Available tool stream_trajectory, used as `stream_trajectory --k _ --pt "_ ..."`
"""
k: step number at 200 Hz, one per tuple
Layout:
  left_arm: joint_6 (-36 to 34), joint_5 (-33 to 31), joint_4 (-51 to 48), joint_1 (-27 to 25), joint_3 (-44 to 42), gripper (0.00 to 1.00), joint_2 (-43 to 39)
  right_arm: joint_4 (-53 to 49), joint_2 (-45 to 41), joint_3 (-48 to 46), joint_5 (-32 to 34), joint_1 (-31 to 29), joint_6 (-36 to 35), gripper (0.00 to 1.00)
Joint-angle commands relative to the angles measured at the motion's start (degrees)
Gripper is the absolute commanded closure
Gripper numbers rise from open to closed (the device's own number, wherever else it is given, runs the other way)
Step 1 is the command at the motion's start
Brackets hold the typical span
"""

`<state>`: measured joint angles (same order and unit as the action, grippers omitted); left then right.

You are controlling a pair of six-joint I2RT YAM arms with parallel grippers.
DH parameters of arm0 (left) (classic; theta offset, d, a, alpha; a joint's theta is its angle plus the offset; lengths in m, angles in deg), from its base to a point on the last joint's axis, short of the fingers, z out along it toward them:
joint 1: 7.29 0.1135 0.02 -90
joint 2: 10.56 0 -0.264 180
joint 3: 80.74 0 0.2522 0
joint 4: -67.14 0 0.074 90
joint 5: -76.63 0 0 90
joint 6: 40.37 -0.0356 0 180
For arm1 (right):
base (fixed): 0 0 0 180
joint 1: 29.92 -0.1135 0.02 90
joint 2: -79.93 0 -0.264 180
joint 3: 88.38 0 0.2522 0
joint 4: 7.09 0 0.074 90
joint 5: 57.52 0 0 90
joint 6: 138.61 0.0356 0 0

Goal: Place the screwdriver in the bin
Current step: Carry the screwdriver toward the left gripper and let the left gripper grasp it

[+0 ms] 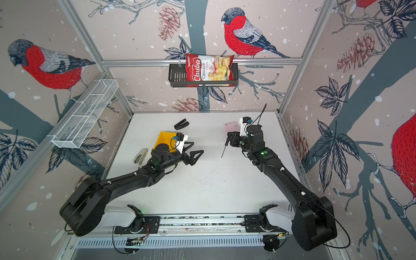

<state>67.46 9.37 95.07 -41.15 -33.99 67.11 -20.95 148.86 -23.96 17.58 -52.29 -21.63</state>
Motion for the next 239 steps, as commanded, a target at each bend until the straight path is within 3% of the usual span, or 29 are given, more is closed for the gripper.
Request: stream_trajectory --k 1,82,149,239 --pt "5.51 1.78 3.86 0.38 0.84 0.03 -0.23 4.52 1.64 2.28 -3.7 -1.23 -2.23 0.99" --pt "14.04 5.67 12.93 1.85 0.67 0.05 1.29 9.84 10.56 10.0 -10.04 -6.84 -3.1 1.0" --pt "14.96 9.7 18.5 2.73 3.64 0.23 6.96 10.96 14.58 13.49 -17.39 -9.31 -3.96 0.99" --pt "17.51 12.46 24.49 2.75 5.85 0.57 12.51 10.91 15.36 14.3 -18.59 -10.19 -4.48 1.0"
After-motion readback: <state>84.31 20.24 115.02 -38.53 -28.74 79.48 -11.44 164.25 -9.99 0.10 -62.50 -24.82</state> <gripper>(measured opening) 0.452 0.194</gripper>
